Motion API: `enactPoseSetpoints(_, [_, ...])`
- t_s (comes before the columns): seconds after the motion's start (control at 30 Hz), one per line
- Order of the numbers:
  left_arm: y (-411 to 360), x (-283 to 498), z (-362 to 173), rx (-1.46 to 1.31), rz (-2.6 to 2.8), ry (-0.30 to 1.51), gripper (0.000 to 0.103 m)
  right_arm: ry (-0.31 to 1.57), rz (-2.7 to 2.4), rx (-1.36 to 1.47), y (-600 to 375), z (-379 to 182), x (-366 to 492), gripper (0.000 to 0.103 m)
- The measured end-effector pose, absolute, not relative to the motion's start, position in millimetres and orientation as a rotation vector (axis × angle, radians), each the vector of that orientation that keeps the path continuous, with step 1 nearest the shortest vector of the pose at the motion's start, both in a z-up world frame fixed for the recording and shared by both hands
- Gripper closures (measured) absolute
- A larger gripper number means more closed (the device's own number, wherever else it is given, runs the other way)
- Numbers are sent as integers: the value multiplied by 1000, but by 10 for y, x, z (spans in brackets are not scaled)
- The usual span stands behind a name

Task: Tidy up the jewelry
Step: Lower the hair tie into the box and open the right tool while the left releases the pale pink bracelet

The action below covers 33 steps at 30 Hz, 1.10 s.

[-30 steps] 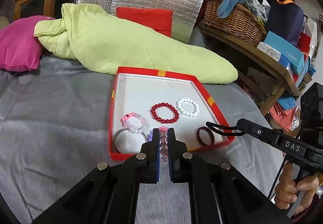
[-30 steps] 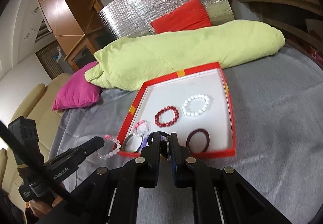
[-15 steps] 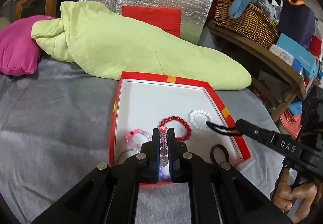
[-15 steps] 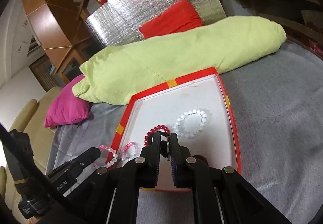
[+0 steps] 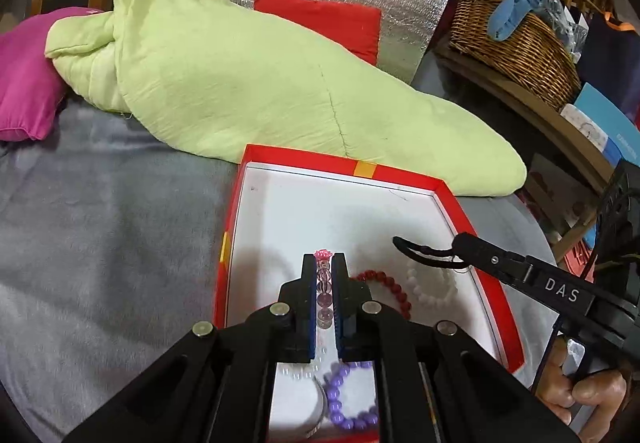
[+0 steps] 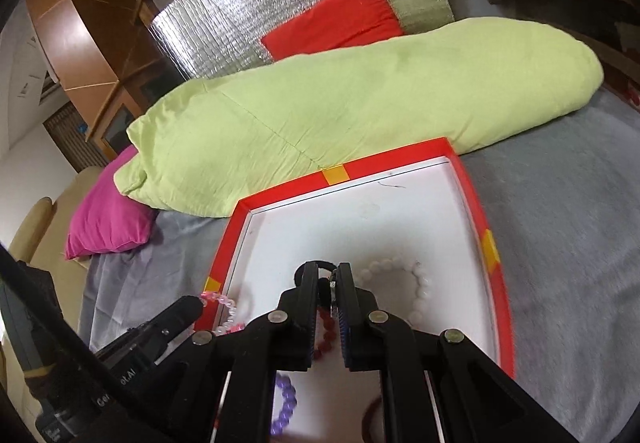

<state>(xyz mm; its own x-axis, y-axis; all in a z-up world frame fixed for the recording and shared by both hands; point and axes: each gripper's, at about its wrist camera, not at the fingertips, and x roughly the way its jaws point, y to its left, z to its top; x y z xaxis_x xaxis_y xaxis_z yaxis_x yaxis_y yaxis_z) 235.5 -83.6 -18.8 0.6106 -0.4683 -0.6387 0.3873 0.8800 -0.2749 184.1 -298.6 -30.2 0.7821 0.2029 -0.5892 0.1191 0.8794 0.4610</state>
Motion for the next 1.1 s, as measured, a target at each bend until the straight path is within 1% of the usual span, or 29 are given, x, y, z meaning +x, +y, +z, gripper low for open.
enactPoseSetpoints(0.4, [-947,2651,-262,-82,-464,778,96,721,18,543,-2937,-417,2405,93])
enactPoseSetpoints(0.63, [-993,2823,-352,-90,-441,807,96,750,-5,583,-2977,-623,2616,93])
enactPoseSetpoints(0.67, [-1005,2836,-358,-93,-443,811,96,757,-7,598,-3001,-651,2636,93])
enactPoseSetpoints(0.7, [-1022,2852,-360,-94,-441,813,96,758,-1,610,-3017,-660,2645,90])
enactPoseSetpoints(0.77, [-1032,2873,-363,-99,-433,817,95,747,-6,628,-3054,-653,2650,89])
enactPoseSetpoints(0.8, [-1033,2882,-361,-106,-440,823,89,739,-11,630,-3075,-639,2644,82])
enactPoseSetpoints(0.83, [-1027,2880,-357,-111,-447,830,77,734,-7,632,-3091,-629,2632,75])
enactPoseSetpoints(0.87, [-1016,2879,-349,-117,-449,837,69,728,-7,638,-3113,-618,2617,62])
enactPoseSetpoints(0.9, [-986,2862,-314,-127,-440,840,55,721,-11,652,-3140,-601,2597,54])
enactPoseSetpoints(0.93, [-957,2837,-276,-135,-436,829,48,713,-10,670,-3176,-574,2567,54])
enactPoseSetpoints(1.0, [-888,2760,-155,-144,-430,807,43,695,5,671,-3205,-481,2509,54])
enactPoseSetpoints(1.03, [-856,2727,-104,-143,-425,804,39,686,4,647,-3188,-410,2464,54])
enactPoseSetpoints(1.1, [-763,2630,15,-142,-402,793,34,687,-15,578,-3134,-258,2360,54])
